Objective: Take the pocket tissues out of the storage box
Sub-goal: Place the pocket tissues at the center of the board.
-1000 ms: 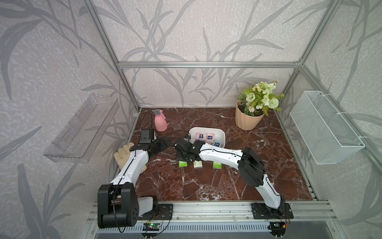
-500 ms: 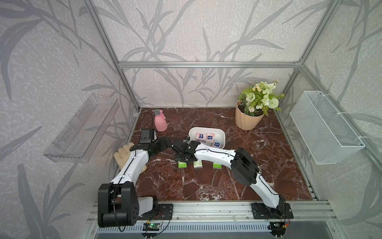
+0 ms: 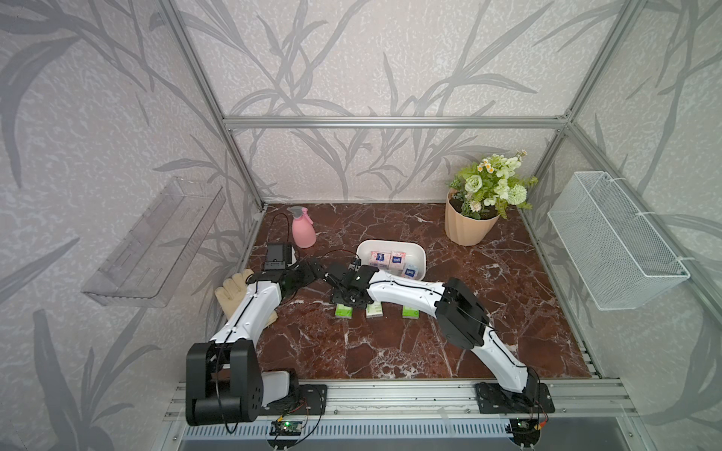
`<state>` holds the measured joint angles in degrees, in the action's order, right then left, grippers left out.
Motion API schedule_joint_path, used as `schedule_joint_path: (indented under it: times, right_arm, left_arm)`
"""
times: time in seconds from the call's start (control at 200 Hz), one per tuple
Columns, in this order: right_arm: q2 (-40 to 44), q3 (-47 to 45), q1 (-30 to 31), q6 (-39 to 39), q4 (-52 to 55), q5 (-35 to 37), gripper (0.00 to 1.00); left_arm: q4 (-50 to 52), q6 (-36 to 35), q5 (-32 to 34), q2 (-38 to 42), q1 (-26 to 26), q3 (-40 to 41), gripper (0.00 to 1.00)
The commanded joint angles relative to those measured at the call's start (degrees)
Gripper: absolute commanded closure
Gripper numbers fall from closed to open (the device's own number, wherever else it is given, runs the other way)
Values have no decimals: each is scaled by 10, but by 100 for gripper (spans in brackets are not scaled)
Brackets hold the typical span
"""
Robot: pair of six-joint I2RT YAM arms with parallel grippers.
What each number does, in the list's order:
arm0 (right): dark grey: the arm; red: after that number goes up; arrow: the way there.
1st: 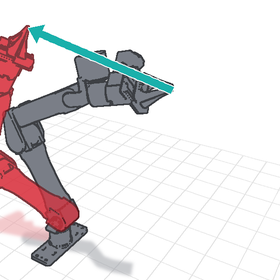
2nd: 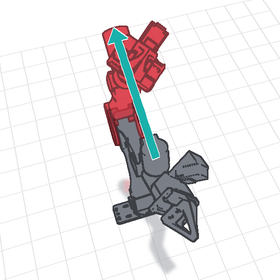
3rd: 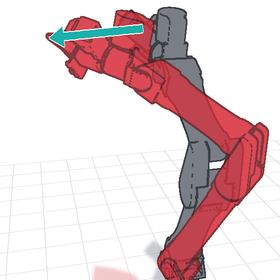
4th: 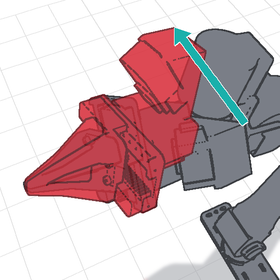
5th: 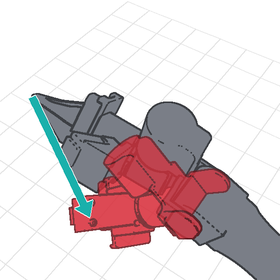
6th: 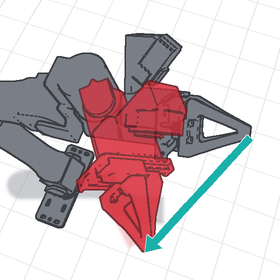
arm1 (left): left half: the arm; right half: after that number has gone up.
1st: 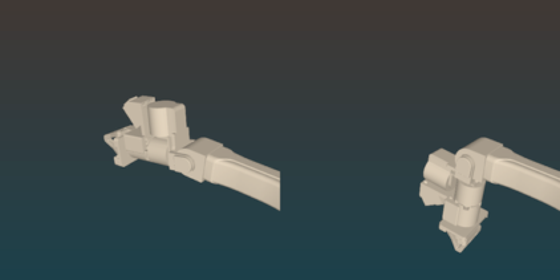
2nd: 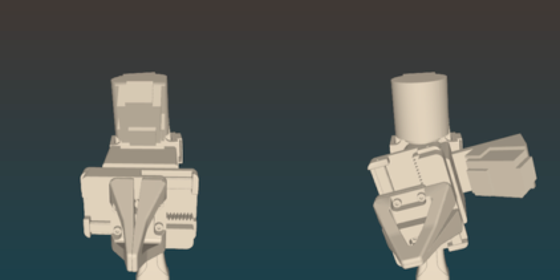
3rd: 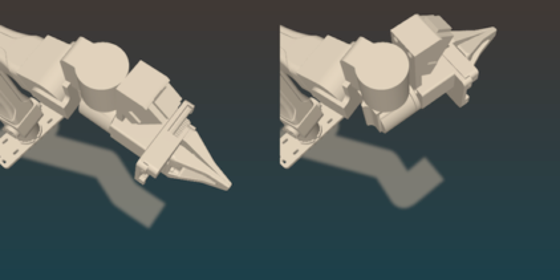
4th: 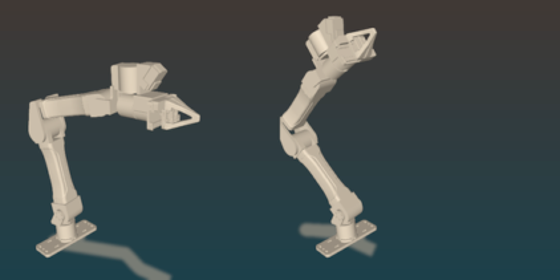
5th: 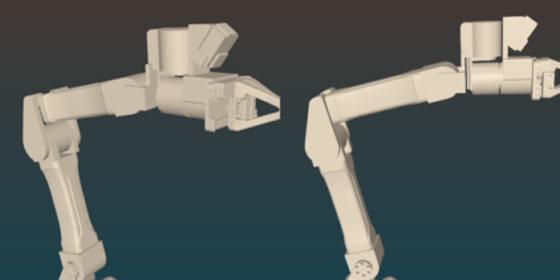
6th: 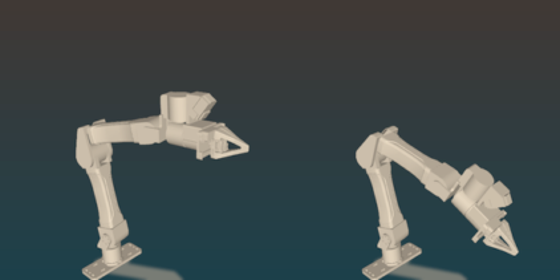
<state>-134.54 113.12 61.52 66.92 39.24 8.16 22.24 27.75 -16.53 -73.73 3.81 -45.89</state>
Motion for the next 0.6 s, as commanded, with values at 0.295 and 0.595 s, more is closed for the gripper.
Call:
schedule_joint_path:
  times: [0.295,0.595]
  right_arm:
    - [144,-68,-3,-124,12,71,14]
    - [281,-191,-31,-221,-2,85,11]
  left_arm:
    - [-8,-31,-58,-1,2,-35,0]
    - [-25,-32,-84,13,-13,-39,0]
